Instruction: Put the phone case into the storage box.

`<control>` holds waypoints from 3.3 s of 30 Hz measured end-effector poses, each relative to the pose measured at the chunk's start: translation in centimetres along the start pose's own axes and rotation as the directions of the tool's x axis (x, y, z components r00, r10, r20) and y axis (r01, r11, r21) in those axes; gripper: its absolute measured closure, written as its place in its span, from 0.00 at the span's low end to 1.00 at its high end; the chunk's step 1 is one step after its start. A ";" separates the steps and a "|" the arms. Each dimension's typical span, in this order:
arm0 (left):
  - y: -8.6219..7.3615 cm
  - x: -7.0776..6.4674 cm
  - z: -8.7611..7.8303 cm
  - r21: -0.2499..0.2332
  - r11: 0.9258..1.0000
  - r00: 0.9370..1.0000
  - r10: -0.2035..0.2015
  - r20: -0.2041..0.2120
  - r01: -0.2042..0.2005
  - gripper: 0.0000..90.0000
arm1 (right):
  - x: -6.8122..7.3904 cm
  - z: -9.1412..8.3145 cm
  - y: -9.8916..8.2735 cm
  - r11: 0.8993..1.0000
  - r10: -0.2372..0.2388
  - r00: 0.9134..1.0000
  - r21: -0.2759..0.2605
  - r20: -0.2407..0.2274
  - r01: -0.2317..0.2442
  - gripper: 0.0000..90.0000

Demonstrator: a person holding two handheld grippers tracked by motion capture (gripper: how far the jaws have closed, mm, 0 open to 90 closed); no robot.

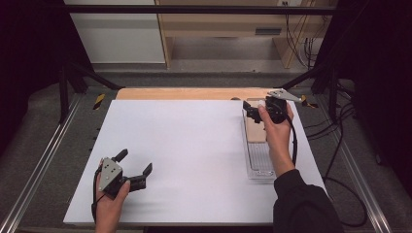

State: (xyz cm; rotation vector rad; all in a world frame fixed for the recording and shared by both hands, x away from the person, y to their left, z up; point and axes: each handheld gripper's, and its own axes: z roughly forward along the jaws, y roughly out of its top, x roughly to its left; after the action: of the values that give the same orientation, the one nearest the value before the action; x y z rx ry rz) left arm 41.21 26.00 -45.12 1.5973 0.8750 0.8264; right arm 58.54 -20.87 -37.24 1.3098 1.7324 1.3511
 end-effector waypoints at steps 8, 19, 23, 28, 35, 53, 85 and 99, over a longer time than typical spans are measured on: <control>0.0 0.2 0.0 0.001 1.000 1.000 0.004 0.005 -0.004 0.02 | -0.1 -0.3 0.0 1.000 -0.012 1.000 0.005 -0.003 0.012 0.08; -0.5 1.4 -1.2 -0.004 0.999 0.999 -0.035 -0.001 0.035 0.02 | -0.8 -1.2 0.4 1.000 -0.006 1.000 -0.008 -0.003 0.006 0.06; -0.8 1.8 -1.6 -0.006 0.999 0.999 -0.051 -0.001 0.051 0.02 | -1.0 -1.8 0.6 1.000 -0.002 1.000 -0.024 -0.009 0.002 0.06; -0.9 2.3 -1.9 -0.012 0.998 0.998 -0.069 -0.009 0.068 0.02 | -1.2 -2.2 0.7 0.999 0.006 1.000 -0.039 -0.010 -0.006 0.05; -0.9 2.2 -1.8 -0.011 0.998 0.998 -0.062 -0.001 0.062 0.02 | -1.2 -2.3 0.8 0.999 0.004 1.000 -0.052 -0.016 -0.005 0.06; -0.9 2.1 -1.9 -0.009 0.999 0.999 -0.051 0.016 0.051 0.02 | -1.7 -3.7 1.0 0.997 0.000 0.999 -0.078 -0.035 -0.003 0.05; -0.9 2.0 -1.9 -0.007 0.999 0.999 -0.042 0.026 0.042 0.02 | -2.7 -6.4 1.2 0.991 -0.027 0.998 -0.134 -0.065 0.018 0.05; -0.9 2.1 -2.0 -0.009 0.999 0.999 -0.039 0.030 0.039 0.02 | -2.9 -7.3 0.8 0.981 -0.079 0.995 -0.184 -0.057 0.067 0.05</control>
State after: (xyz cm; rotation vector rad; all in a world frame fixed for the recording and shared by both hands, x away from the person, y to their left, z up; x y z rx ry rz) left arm 40.45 28.89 -45.48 1.5757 0.8769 0.7766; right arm 53.48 -26.34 -34.47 1.1029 1.6392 1.4854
